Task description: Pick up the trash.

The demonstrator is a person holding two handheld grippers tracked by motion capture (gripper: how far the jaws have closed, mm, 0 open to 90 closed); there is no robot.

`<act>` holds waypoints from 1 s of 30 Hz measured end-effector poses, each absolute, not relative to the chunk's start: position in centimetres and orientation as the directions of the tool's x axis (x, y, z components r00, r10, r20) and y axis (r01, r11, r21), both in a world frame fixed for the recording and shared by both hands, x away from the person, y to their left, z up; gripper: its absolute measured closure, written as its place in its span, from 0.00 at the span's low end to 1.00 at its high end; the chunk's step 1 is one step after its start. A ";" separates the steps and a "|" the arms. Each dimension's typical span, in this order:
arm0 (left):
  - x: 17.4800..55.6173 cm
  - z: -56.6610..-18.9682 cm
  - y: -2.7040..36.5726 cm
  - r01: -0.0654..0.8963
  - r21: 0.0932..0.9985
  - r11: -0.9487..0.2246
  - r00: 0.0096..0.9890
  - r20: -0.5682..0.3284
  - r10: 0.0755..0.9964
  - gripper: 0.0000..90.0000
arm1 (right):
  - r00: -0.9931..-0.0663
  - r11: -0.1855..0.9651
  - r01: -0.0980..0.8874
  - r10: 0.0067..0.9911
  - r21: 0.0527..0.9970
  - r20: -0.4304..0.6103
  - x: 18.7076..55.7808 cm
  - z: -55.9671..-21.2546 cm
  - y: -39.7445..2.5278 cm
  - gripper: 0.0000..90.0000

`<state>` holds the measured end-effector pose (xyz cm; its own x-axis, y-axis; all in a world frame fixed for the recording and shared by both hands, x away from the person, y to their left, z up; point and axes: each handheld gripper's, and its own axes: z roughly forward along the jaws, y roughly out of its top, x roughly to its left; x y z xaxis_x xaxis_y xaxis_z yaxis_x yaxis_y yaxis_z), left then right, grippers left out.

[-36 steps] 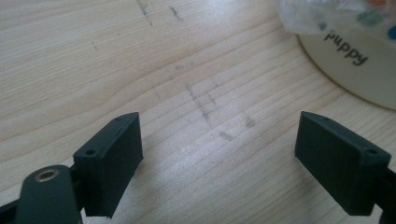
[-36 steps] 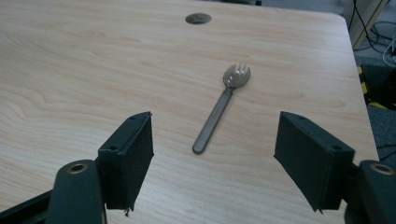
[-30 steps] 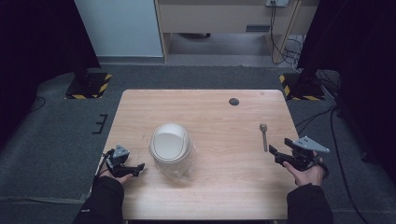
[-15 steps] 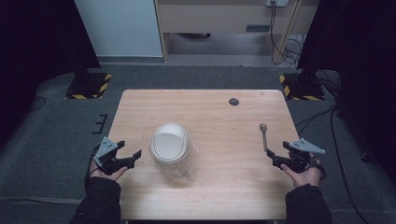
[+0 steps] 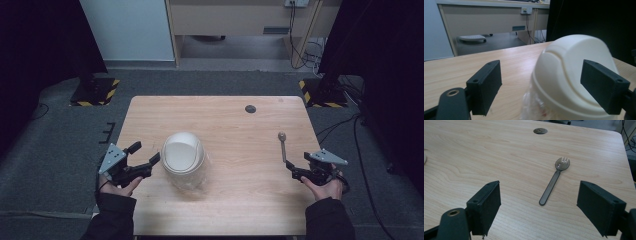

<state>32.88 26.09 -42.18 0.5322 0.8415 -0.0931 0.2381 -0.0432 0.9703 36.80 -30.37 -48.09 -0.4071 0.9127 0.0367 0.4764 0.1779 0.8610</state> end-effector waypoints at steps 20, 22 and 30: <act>34.8 -44.0 22.2 0.343 0.933 -0.108 0.531 -0.098 0.841 0.18 | -0.407 0.195 0.493 0.913 0.848 0.027 37.0 -48.5 -30.4 0.20; 34.9 -44.1 22.1 0.365 0.925 -0.103 0.530 -0.116 0.840 0.17 | -0.407 0.194 0.493 0.913 0.848 0.027 37.0 -48.5 -30.3 0.20; 35.4 -44.7 22.0 0.420 0.899 -0.126 0.524 -0.127 0.842 0.17 | -0.408 0.198 0.497 0.912 0.845 0.027 37.0 -48.6 -30.4 0.20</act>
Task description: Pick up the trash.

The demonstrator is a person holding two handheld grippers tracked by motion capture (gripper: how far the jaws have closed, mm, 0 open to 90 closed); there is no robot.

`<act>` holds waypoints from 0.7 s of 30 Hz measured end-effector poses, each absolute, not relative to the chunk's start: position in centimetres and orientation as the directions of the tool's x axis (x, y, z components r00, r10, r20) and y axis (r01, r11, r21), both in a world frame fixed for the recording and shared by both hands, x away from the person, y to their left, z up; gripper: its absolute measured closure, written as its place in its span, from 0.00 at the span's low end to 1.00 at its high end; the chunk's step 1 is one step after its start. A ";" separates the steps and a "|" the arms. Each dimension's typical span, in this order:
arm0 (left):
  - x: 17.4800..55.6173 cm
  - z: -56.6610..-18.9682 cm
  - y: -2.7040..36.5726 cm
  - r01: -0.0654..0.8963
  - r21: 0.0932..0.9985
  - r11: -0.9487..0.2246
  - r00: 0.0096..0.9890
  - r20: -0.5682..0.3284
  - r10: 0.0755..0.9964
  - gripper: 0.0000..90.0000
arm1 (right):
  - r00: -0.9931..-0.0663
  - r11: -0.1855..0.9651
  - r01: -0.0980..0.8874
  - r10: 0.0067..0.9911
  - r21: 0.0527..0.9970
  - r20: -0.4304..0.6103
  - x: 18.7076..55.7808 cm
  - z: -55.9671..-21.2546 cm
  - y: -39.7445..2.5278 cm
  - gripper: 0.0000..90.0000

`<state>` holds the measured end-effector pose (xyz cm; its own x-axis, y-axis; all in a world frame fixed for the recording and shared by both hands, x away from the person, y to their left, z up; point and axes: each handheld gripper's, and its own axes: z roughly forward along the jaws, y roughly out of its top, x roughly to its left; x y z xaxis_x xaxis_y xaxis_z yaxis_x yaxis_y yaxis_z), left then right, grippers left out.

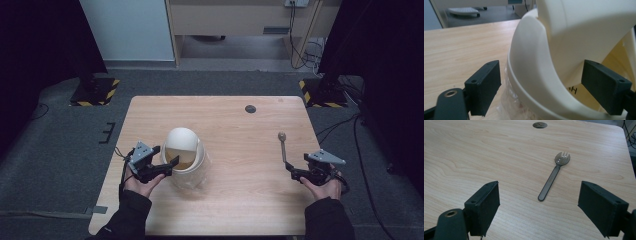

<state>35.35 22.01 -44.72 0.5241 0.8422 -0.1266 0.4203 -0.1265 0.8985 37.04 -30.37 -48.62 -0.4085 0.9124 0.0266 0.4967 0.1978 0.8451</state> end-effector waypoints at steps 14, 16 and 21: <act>35.6 -44.3 22.4 0.428 0.897 -0.113 0.507 -0.134 0.851 0.17 | -0.409 0.198 0.496 0.912 0.845 0.027 37.0 -48.6 -30.3 0.20; 35.8 -44.6 22.4 0.451 0.886 -0.108 0.505 -0.153 0.850 0.18 | -0.408 0.196 0.497 0.912 0.845 0.028 37.0 -48.7 -30.3 0.19; 35.9 -44.7 22.4 0.449 0.887 -0.105 0.507 -0.157 0.848 0.17 | -0.409 0.197 0.497 0.912 0.845 0.028 37.1 -48.6 -30.3 0.20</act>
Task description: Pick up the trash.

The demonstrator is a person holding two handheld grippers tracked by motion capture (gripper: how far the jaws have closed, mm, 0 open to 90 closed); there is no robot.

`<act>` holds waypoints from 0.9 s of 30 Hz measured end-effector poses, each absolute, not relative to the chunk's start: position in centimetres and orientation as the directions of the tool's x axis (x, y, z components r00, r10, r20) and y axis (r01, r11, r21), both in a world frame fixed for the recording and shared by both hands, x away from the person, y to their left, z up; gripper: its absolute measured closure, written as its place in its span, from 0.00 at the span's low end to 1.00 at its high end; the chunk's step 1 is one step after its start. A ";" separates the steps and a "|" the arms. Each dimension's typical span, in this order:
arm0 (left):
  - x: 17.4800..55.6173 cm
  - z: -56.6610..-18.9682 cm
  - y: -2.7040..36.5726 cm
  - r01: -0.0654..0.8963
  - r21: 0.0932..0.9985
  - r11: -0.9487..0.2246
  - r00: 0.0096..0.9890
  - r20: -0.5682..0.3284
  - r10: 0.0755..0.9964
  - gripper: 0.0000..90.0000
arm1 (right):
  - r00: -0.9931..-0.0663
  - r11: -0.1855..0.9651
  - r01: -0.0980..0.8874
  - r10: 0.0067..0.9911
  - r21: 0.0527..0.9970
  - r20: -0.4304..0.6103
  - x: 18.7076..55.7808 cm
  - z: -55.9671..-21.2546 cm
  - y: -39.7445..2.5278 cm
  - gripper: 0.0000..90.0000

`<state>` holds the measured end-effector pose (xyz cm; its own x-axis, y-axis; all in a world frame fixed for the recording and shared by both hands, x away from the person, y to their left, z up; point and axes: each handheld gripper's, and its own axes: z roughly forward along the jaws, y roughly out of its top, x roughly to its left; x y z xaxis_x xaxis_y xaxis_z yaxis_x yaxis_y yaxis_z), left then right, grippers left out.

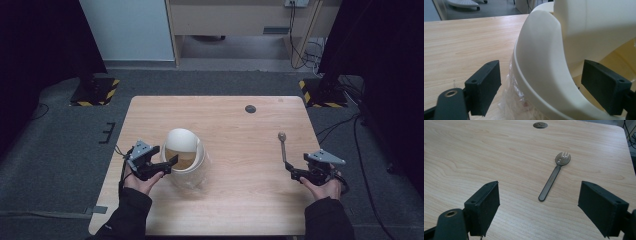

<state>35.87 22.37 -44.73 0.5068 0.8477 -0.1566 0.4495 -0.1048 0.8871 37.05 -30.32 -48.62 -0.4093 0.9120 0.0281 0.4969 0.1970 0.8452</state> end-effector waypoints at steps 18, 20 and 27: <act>32.4 -44.5 27.3 0.413 0.905 -0.098 0.458 -0.114 0.882 0.15 | -0.379 0.121 0.438 0.923 0.891 0.062 37.0 -46.7 -30.8 0.21; 32.2 -44.8 27.8 0.424 0.900 -0.100 0.450 -0.113 0.886 0.15 | -0.375 0.108 0.429 0.925 0.897 0.068 37.2 -46.3 -30.8 0.22; 32.7 -47.0 29.2 0.495 0.856 -0.147 0.426 -0.092 0.900 0.16 | -0.359 0.092 0.419 0.931 0.903 0.072 38.4 -45.3 -30.4 0.24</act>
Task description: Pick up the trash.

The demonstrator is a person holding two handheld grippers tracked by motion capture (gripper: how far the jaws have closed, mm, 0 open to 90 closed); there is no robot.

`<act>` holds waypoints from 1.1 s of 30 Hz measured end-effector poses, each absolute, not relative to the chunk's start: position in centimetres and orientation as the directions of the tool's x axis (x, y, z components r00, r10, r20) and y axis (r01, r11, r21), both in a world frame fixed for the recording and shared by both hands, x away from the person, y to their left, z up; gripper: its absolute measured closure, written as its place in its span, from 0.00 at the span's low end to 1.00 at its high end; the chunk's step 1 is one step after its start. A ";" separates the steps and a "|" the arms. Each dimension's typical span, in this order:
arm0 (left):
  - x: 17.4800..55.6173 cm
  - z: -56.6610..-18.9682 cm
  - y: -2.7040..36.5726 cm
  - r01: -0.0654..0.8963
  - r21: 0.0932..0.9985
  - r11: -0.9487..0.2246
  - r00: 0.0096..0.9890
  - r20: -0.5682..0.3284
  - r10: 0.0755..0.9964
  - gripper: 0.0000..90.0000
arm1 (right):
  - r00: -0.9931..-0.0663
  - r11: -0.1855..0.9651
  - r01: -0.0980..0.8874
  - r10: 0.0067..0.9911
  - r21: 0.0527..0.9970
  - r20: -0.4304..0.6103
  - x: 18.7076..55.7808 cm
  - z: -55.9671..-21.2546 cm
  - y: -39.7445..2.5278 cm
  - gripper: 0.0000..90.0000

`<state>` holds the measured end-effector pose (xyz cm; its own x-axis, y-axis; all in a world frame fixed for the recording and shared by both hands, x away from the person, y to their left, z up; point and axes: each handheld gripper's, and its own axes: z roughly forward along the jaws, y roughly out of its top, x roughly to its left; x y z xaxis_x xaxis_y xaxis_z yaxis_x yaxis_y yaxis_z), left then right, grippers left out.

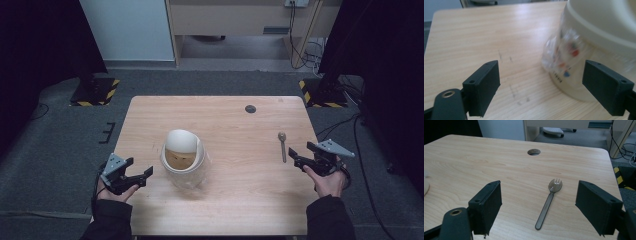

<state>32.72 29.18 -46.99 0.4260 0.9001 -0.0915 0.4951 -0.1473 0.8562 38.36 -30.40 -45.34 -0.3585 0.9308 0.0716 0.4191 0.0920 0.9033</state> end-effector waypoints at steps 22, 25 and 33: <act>34.7 -50.6 29.5 0.600 0.747 -0.286 0.473 -0.043 0.880 0.16 | -0.271 0.111 0.517 0.962 0.849 0.039 44.0 -47.6 -28.6 0.39; 34.7 -50.6 29.5 0.600 0.746 -0.287 0.475 -0.045 0.879 0.16 | -0.261 0.113 0.523 0.965 0.845 0.033 44.6 -48.0 -28.6 0.42; 34.8 -50.6 29.2 0.601 0.742 -0.296 0.491 -0.050 0.870 0.17 | -0.252 0.133 0.567 0.968 0.813 0.018 46.4 -49.6 -28.2 0.53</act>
<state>34.79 29.25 -50.61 0.4906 0.8699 -0.0504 0.6011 -0.2960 0.7423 46.36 -28.22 -49.60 -0.2518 0.9676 0.0177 0.5673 0.1328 0.8127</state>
